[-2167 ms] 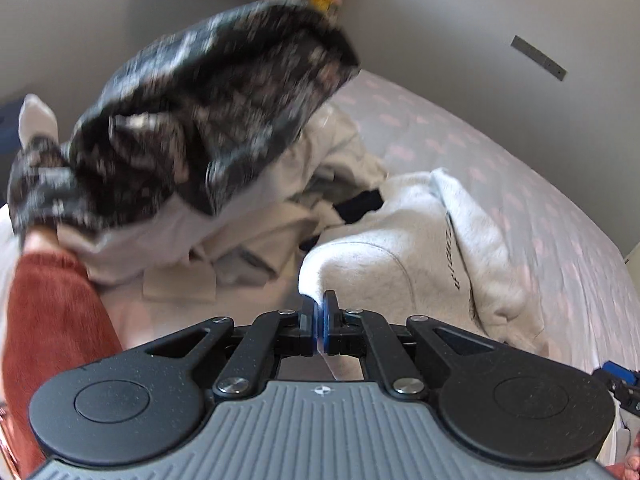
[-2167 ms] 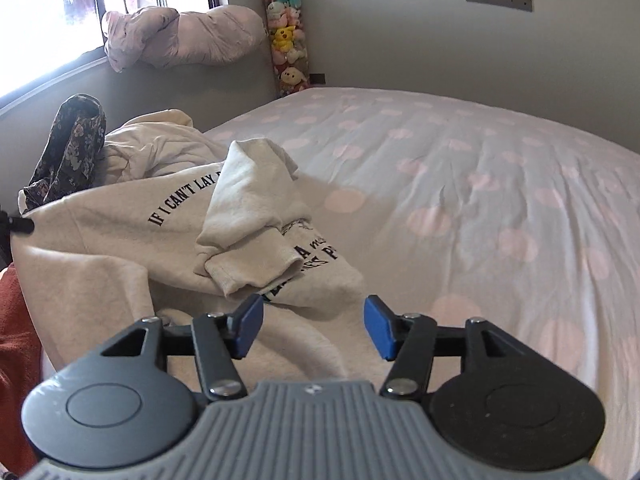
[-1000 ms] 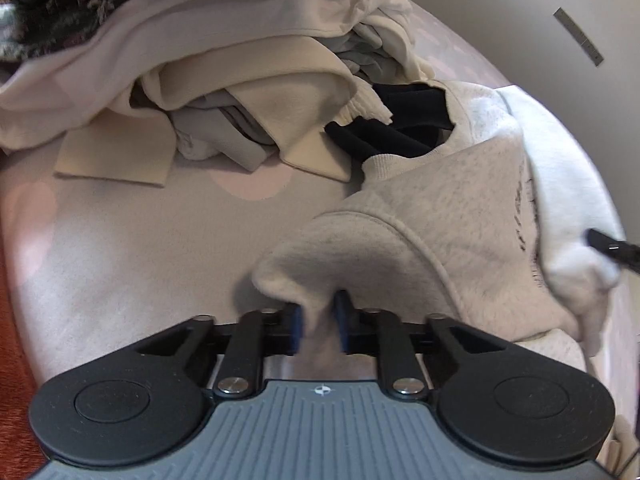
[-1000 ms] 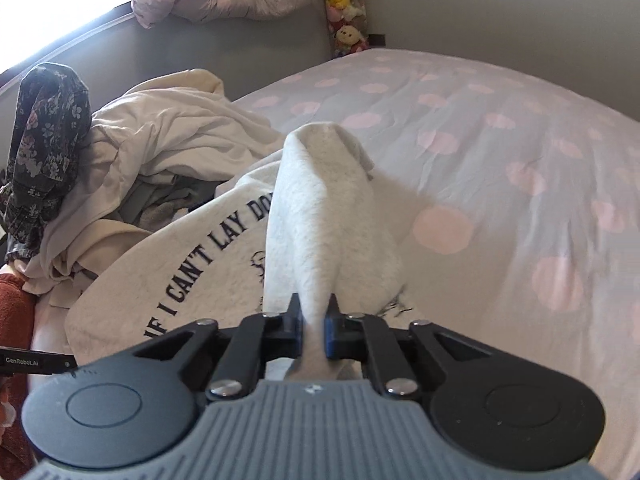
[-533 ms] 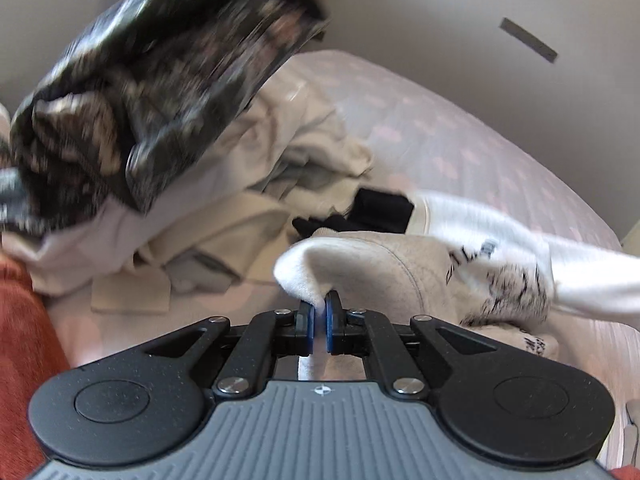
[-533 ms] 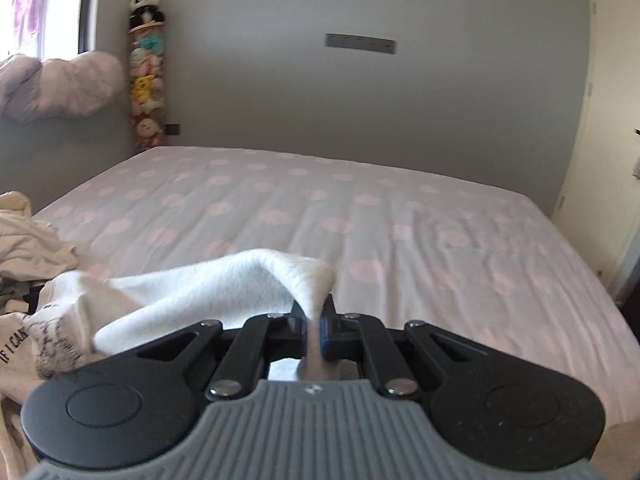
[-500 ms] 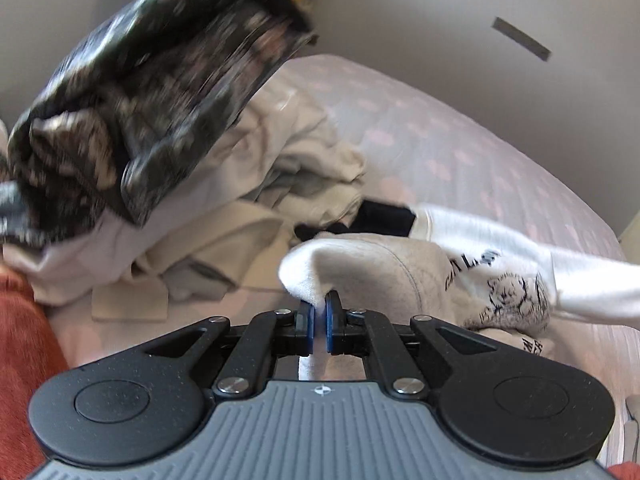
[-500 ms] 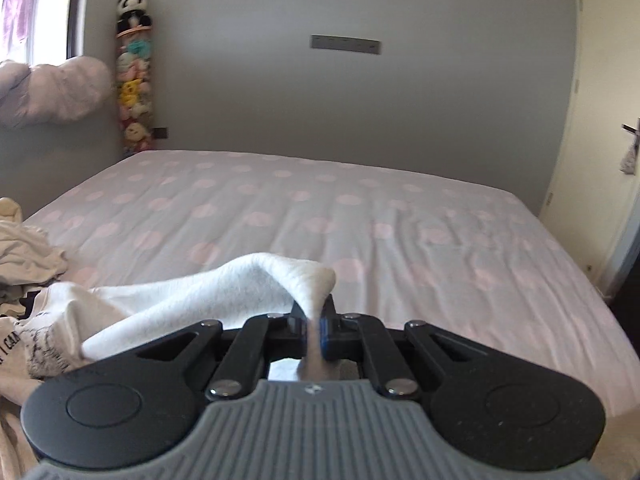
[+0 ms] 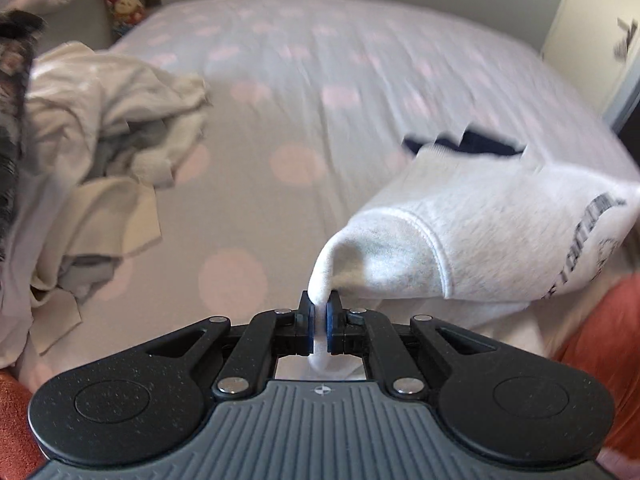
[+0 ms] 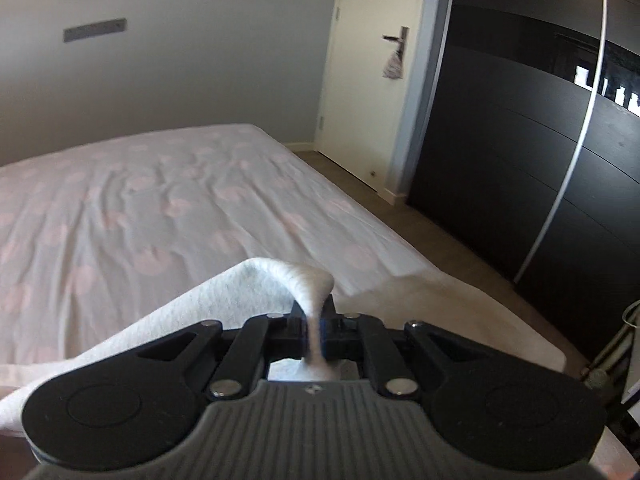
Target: Fold clothes
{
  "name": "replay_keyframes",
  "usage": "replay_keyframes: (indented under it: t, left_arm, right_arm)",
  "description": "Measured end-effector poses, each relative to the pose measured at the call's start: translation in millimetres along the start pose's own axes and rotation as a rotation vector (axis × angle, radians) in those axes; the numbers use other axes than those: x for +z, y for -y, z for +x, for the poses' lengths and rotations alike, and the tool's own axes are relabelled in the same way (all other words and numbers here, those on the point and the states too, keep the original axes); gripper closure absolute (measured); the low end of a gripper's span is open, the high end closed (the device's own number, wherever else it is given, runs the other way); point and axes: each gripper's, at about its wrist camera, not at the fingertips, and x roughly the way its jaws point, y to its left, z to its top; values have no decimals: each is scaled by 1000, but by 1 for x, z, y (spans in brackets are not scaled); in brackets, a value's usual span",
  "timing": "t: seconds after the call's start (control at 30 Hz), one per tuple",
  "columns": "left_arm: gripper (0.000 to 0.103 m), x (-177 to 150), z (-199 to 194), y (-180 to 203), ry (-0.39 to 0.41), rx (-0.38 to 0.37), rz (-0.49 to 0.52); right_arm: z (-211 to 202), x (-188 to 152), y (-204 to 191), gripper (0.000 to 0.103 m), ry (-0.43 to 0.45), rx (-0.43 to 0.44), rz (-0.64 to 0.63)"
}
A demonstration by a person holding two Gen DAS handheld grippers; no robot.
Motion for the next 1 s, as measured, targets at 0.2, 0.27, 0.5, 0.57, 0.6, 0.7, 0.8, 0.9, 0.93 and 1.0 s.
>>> replay_keyframes:
  t: [0.2,0.27,0.5,0.57,0.6,0.7,0.8,0.9,0.93,1.0]
  left_arm:
    - [100,-24,19,0,-109,-9,2]
    - [99,-25,20,-2,-108,-40,4]
    - [72,-24,2,-9,-74,-135,50]
    - [63,-20,-3,-14,-52,-160,45]
    - [58,-16,-6,-17,-37,-171,36]
    - [54,1,-13,-27,14,-207,-6]
    - [46,27,-9,-33,57,-235,-51]
    - [41,52,8,-35,59,-278,-74]
    - [40,61,15,-35,54,-294,-82]
    - [38,72,35,-38,17,-325,-108]
  right_arm:
    - [45,-47,25,96,-144,-117,-35]
    - [51,-55,17,93,-177,-104,-95]
    - [22,-54,2,59,-158,-43,-298]
    - [9,-48,-1,58,-142,-2,-318]
    - [2,-45,-4,57,-132,18,-330]
    - [-23,-37,-25,48,-70,75,-401]
    - [-36,-31,-60,39,-20,202,-458]
    - [-35,-27,-106,38,-36,357,-508]
    - [-32,-28,-123,38,-47,413,-527]
    - [-23,-30,-158,39,-67,504,-568]
